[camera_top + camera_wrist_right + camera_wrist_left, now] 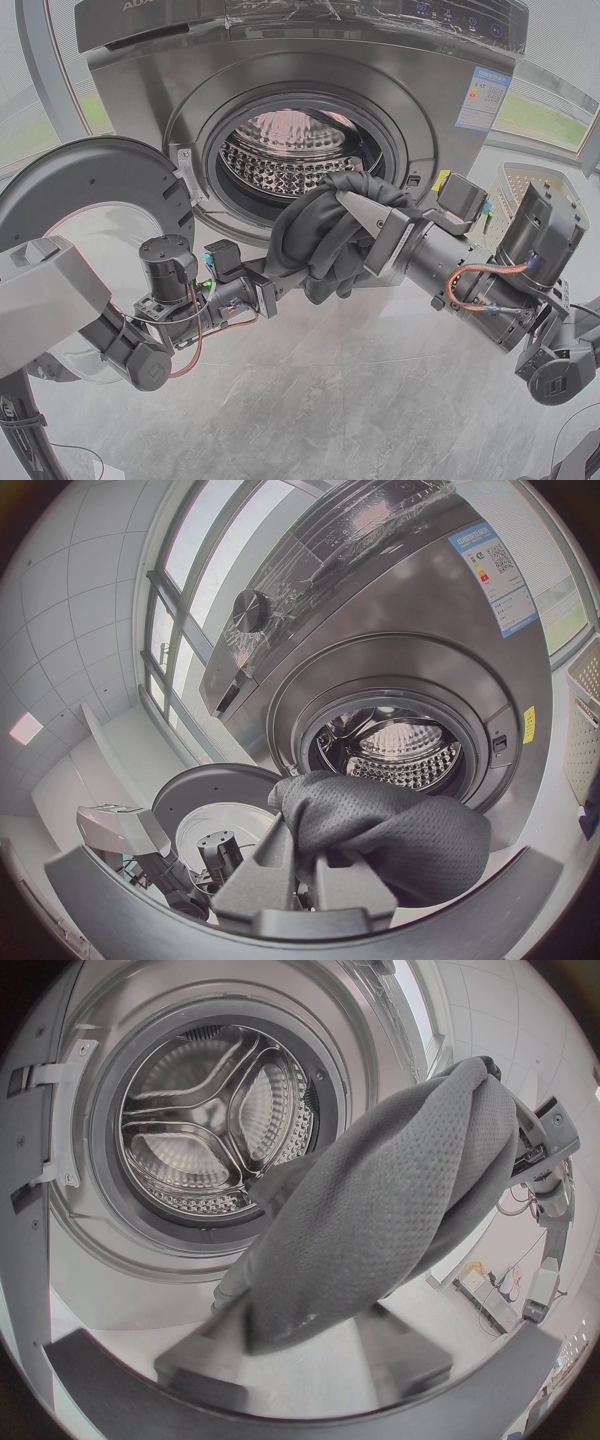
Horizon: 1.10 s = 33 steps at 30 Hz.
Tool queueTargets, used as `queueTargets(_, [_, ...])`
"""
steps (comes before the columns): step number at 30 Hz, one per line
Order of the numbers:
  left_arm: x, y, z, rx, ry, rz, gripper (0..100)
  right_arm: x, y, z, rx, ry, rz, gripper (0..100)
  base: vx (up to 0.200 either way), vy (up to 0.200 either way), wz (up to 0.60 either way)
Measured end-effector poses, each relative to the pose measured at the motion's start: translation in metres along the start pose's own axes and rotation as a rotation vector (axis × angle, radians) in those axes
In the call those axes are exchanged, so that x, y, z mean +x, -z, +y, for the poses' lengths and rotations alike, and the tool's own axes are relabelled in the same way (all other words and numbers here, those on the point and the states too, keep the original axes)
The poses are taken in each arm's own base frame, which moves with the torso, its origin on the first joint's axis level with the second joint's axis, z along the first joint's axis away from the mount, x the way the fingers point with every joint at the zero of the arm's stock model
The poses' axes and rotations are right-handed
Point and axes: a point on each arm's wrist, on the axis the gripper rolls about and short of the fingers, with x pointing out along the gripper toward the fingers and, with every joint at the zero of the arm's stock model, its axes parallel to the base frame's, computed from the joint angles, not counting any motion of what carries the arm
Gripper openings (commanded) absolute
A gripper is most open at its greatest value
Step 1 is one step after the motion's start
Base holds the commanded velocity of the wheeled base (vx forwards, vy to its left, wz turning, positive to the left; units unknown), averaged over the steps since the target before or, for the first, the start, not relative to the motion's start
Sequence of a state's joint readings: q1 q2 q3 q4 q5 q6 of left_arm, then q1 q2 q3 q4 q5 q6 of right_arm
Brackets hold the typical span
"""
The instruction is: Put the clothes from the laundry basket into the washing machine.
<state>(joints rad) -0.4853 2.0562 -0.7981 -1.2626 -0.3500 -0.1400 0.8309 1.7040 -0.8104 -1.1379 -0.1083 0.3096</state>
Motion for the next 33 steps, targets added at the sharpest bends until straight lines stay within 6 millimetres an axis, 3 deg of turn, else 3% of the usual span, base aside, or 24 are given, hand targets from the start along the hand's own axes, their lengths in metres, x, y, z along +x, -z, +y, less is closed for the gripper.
queueTargets(10, [-0.008,-0.011,-0.004,-0.028,0.008,-0.049,0,-0.001,0.001,-0.003,-0.002,0.007,0.006,0,0.000,0.000,0.00])
queueTargets(25, [-0.091,-0.042,-0.061,-0.026,0.105,-0.121,0,0.000,0.019,-0.018,-0.011,0.030,0.042,0,0.000,0.000,0.00])
queueTargets(33, [-0.118,-0.056,-0.078,-0.010,0.150,-0.179,0,0.005,0.035,-0.024,-0.013,0.033,0.061,0,0.000,0.000,0.00])
